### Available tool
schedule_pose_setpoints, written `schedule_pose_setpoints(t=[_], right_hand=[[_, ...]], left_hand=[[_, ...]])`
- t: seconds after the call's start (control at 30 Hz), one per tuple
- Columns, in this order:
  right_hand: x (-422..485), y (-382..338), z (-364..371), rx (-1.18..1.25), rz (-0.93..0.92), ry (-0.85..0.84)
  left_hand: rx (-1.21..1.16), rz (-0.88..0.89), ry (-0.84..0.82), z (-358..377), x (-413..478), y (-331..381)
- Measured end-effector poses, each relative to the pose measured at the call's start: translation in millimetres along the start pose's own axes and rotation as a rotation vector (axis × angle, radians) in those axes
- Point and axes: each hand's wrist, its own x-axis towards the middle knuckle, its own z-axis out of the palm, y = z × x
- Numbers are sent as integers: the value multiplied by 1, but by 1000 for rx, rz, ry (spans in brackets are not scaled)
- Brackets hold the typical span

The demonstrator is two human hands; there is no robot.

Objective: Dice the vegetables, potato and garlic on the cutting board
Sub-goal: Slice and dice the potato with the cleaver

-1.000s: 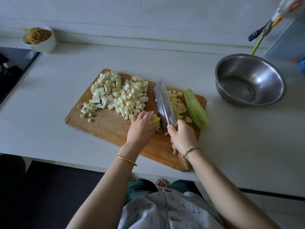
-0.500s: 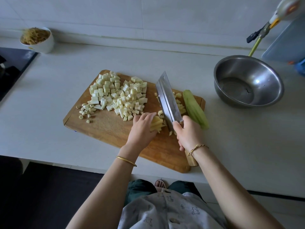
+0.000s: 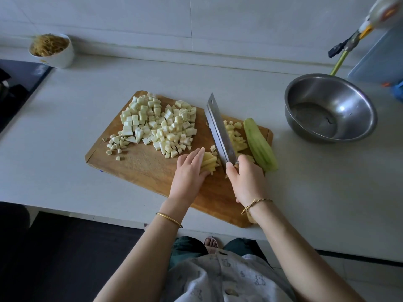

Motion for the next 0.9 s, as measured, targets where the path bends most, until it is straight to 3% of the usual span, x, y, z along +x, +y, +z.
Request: schedule_pose_setpoints(t=[0.4, 0.9], right_hand=[[-7, -8, -6, -69, -9, -86], [-7, -20, 15, -162, 108, -138]], left_hand=[[248, 159, 208, 22, -4, -7], [302, 162, 189, 32, -4, -16]])
